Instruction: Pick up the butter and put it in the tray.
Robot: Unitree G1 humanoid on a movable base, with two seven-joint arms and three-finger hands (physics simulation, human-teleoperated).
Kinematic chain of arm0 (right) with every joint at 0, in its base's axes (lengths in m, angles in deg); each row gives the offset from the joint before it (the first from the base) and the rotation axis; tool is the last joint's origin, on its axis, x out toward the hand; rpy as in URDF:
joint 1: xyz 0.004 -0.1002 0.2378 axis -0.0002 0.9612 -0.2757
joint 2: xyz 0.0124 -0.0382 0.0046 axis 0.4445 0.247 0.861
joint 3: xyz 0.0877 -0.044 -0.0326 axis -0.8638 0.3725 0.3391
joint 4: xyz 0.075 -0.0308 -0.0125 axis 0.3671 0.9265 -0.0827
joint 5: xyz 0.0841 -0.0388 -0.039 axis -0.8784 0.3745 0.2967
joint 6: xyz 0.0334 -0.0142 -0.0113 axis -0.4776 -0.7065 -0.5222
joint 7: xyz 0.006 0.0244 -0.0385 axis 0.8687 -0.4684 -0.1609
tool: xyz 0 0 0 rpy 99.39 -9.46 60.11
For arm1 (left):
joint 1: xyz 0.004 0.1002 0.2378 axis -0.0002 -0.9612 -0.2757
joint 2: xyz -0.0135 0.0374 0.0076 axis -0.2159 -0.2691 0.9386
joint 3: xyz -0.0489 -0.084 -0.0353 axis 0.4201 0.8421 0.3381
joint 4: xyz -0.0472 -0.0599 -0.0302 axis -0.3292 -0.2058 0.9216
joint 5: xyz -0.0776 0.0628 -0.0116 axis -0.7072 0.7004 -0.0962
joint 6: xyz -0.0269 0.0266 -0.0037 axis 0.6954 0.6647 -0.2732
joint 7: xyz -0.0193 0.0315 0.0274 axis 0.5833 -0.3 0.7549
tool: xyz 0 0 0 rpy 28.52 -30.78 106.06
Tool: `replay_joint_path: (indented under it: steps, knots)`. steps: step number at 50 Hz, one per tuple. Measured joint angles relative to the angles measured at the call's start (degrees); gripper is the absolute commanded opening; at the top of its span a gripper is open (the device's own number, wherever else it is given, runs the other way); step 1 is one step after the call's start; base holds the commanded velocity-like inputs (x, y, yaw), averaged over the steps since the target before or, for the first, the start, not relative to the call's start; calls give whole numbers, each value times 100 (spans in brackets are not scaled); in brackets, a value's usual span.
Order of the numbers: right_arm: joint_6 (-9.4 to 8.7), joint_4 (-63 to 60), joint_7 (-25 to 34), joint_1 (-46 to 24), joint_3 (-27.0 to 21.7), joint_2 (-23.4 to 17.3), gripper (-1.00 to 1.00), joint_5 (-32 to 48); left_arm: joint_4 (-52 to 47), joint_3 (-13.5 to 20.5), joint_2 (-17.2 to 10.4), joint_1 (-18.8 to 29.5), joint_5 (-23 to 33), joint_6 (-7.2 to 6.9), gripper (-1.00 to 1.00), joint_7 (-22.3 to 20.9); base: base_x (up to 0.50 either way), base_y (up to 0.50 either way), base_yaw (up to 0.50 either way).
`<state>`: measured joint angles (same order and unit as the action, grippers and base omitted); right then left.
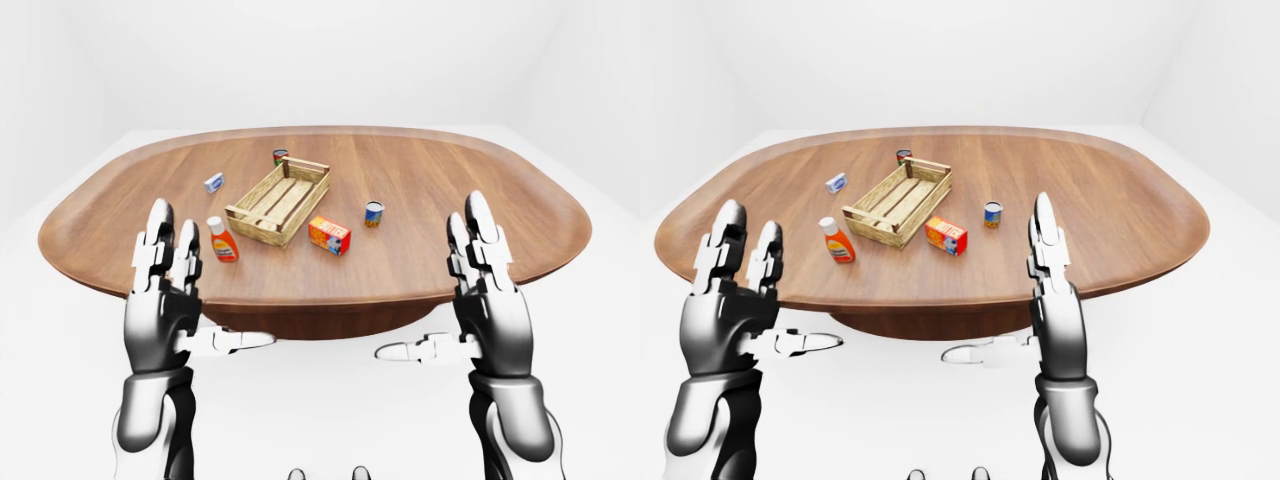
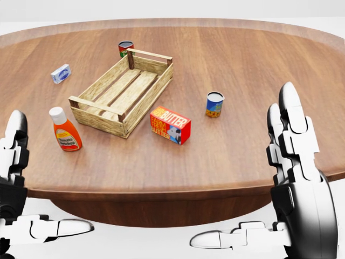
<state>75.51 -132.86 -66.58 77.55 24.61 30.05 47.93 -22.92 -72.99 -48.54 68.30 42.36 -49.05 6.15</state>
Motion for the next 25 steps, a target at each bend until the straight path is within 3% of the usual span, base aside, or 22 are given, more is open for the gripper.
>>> replay_joint_path:
  steps: [25]
  knots:
    - [0,-181,5,56,110,4,100,101,-278,137,1,-46,-75,0,100,-52,0,50,0]
